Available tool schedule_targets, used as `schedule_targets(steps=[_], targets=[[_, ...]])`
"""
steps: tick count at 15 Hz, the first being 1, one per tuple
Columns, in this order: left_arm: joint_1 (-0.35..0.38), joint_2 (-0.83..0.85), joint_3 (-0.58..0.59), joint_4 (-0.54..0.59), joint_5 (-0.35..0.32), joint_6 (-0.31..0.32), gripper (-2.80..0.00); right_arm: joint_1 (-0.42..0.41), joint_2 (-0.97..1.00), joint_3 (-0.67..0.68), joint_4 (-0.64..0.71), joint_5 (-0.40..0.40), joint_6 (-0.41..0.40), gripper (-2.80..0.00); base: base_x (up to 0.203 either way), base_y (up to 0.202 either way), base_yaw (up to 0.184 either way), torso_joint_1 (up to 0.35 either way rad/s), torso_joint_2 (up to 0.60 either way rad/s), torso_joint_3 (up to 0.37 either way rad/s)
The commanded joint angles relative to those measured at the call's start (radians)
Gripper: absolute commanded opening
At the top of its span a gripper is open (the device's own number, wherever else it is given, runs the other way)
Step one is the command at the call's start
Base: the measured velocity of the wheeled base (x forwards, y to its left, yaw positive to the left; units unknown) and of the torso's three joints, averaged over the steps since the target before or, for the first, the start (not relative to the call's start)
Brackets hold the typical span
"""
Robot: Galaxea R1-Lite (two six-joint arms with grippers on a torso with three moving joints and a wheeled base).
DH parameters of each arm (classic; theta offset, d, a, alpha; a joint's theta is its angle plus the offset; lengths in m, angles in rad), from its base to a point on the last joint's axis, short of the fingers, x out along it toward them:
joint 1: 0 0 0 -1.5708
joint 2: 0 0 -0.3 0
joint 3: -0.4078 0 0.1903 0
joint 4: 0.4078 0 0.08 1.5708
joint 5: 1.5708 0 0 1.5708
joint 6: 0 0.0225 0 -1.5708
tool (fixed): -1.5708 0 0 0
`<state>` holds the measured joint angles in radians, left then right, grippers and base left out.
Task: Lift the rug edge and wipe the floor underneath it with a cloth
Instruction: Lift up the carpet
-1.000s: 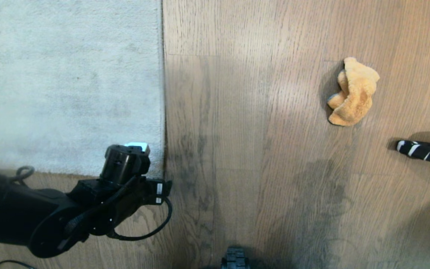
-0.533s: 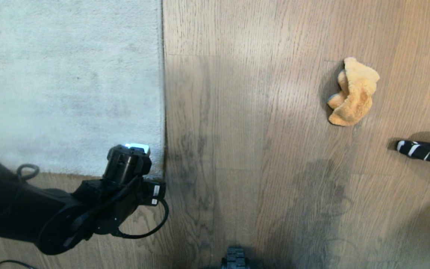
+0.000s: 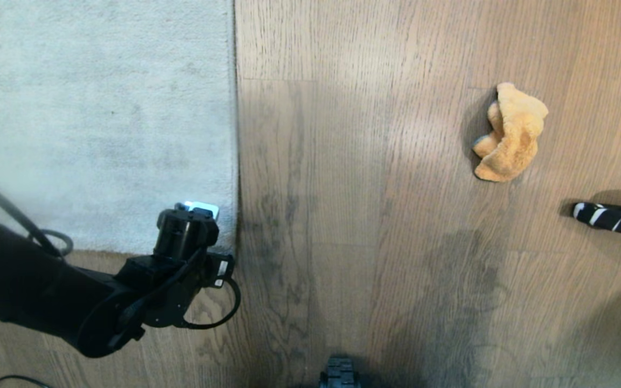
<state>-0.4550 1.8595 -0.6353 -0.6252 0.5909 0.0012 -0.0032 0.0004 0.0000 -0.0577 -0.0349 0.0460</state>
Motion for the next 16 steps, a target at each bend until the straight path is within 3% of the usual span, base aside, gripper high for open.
schedule_targets(steps=[1, 8, 16], targets=[[0.002, 0.032, 0.000, -0.035, 0.018, 0.022, 0.00, 0.000, 0.001, 0.000, -0.001, 0.000, 0.000, -2.80, 0.000, 0.000, 0.000, 0.000, 0.00, 0.000], [0.008, 0.061, -0.016, -0.135, 0.020, 0.085, 0.00, 0.000, 0.001, 0.000, -0.001, 0.000, 0.000, -2.80, 0.000, 0.000, 0.000, 0.000, 0.00, 0.000], [-0.020, 0.056, -0.047, -0.135, 0.018, 0.043, 0.00, 0.000, 0.001, 0.000, -0.001, 0.000, 0.000, -2.80, 0.000, 0.000, 0.000, 0.000, 0.00, 0.000]])
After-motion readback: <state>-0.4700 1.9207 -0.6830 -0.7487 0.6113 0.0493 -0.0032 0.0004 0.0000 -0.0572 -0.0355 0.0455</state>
